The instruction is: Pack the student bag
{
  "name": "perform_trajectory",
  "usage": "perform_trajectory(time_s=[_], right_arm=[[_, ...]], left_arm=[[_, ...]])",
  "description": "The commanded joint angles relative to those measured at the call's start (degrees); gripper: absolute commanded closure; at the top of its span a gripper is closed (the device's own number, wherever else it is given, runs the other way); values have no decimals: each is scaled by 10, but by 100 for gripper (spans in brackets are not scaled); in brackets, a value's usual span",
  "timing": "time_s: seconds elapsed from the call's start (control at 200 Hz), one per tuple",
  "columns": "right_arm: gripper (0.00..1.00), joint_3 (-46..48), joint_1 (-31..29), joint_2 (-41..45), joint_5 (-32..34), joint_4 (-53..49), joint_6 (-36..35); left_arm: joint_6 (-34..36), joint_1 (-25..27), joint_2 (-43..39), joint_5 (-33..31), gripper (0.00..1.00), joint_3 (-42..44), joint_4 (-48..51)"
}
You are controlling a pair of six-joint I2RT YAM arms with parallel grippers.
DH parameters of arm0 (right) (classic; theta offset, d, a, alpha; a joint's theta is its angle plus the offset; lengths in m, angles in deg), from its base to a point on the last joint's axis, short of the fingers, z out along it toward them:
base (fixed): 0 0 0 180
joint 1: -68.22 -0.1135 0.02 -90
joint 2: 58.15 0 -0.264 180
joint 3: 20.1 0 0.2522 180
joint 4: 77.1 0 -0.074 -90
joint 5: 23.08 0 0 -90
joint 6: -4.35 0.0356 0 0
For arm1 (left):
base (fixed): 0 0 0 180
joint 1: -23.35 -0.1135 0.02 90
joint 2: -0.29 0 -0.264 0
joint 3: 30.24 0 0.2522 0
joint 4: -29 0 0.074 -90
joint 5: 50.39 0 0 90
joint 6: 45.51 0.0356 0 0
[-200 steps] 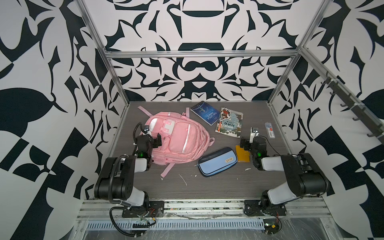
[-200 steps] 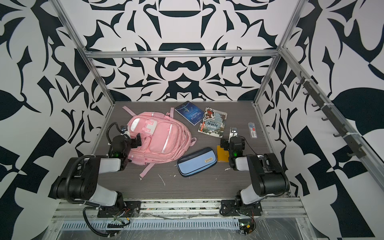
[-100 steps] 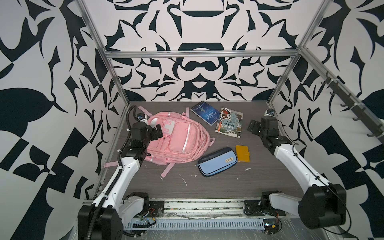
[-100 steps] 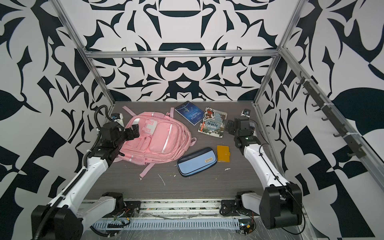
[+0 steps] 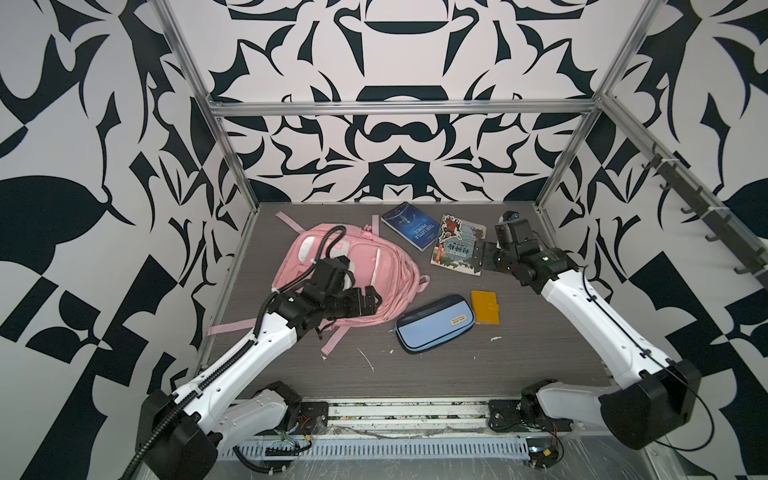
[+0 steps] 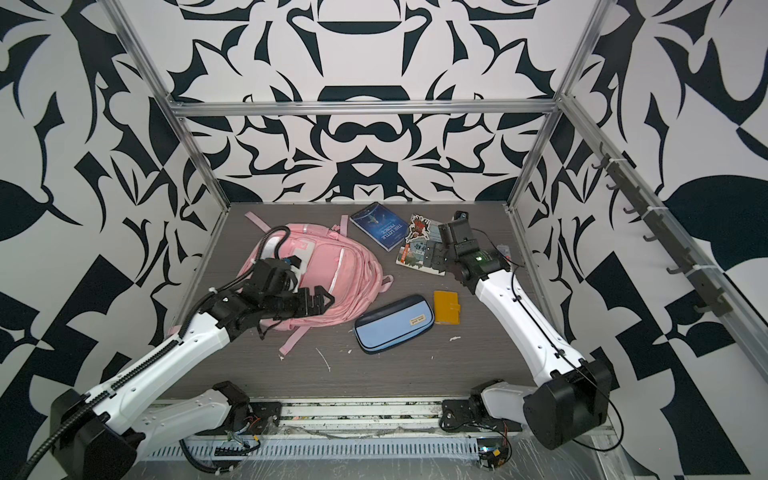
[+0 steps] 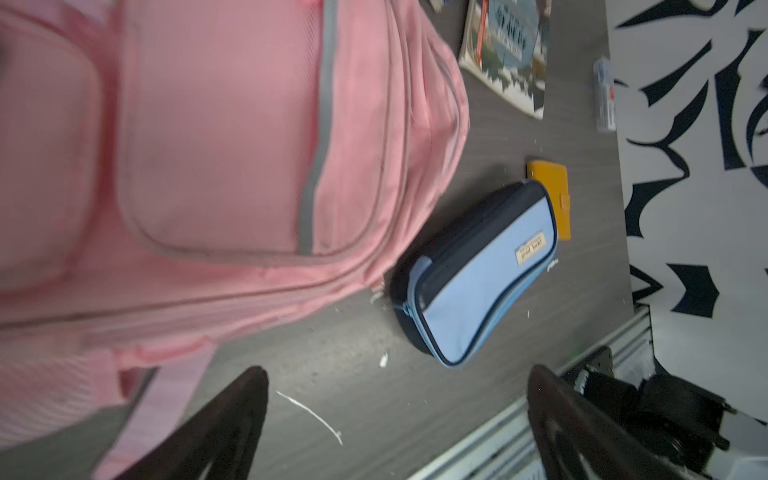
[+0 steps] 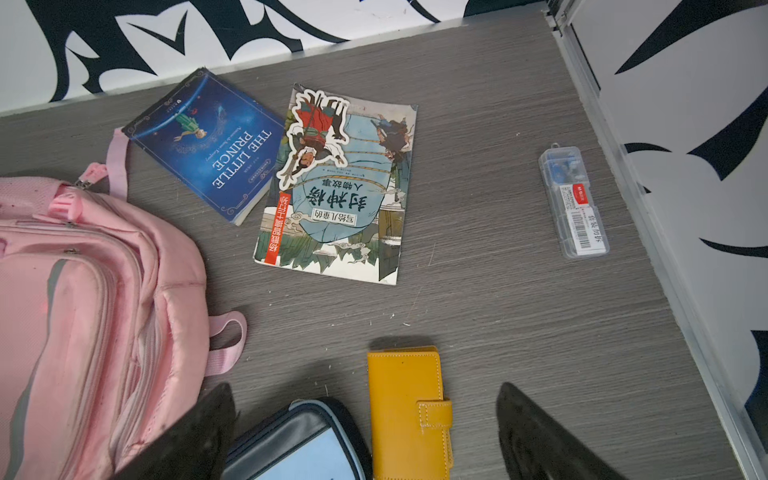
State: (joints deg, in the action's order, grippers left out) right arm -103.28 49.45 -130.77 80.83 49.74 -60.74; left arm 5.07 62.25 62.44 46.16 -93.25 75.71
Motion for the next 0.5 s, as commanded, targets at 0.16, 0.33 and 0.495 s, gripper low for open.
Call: perform_trajectory(time_s=[0.16,0.33,0.495], right_arm=[[1,-50,-2,26,-74,-24,-28],[1,-34,-2,49,-134,-26,-19],[1,-24,-2,73,-156,-33,-32]], left_arm=[[-172,144,103,-66,0,9,2],[-217,179,210,-73,1,-7,-55],[-231,209,294,-92,0,-50,-82]])
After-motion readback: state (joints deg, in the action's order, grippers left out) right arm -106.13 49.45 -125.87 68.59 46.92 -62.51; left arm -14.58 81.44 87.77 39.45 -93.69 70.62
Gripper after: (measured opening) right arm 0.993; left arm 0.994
